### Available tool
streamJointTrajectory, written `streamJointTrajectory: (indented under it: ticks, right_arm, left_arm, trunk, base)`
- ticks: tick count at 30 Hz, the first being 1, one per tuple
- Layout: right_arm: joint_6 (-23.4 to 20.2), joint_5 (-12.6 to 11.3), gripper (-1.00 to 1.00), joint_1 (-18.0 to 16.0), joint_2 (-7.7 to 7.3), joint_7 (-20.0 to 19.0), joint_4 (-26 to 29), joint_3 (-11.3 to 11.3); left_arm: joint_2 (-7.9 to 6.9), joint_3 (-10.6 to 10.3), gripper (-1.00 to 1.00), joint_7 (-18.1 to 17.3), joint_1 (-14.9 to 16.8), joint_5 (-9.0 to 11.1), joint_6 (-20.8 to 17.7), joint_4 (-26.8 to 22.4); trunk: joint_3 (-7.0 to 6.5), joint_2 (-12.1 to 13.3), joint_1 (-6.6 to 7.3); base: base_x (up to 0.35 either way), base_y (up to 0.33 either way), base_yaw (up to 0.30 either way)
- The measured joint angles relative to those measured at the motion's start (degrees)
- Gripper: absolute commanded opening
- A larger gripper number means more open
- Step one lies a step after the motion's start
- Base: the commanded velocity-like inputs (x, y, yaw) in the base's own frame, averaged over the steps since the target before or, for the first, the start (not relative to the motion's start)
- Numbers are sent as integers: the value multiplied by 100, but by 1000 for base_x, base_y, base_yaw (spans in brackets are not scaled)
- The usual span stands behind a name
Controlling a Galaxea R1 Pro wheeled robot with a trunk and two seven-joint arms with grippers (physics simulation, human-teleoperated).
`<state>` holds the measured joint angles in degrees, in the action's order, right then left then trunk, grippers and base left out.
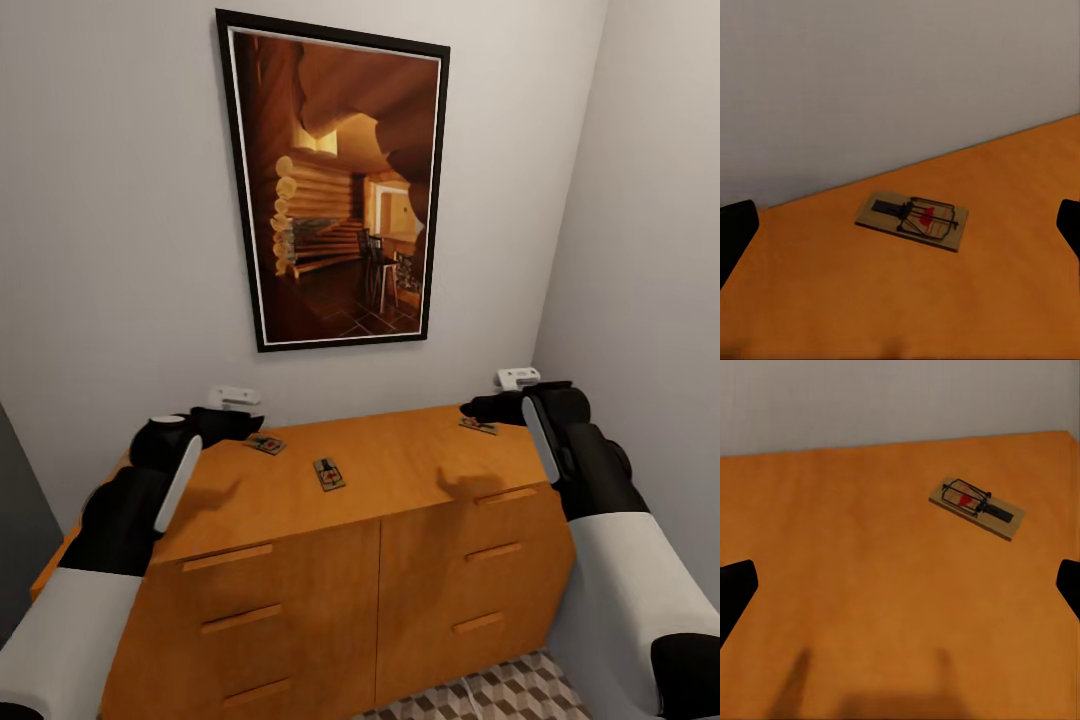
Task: Take the four mousetraps from the cabinet in the bathroom and place them on the bathroom floor. Make sure all four end up on the same floor surface, and ensure that at least two of them are either under or directly next to the same bathroom sink.
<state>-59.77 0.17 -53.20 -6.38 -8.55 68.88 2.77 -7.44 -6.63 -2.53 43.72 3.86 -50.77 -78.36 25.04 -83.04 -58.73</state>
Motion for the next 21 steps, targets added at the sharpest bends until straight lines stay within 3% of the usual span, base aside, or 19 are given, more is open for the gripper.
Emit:
streamJointTrajectory:
  ticks: [5, 9, 15, 21]
  right_arm:
    - [0, 8, 100, -1, -41, -37, -1, 22]
    - [0, 10, 100, -1, -50, -46, -1, 30]
    - [0, 24, 100, -1, -63, -45, 2, 38]
    - [0, 40, 100, -2, -74, -21, 26, 43]
  left_arm:
    - [-226, 7, 100, -7, 0, 13, -43, -60]
    - [-291, 9, 100, -9, 0, 18, -73, -85]
    - [-332, 59, 100, -11, 0, 20, -145, -129]
    - [-331, 332, 100, -6, 0, 15, -262, -234]
  trunk:
    - [0, 0, 0]
    - [0, 0, 0]
    - [0, 0, 0]
    - [0, 0, 0]
  base:
    - [0, 0, 0]
    - [0, 0, 0]
    - [0, 0, 0]
    - [0, 0, 0]
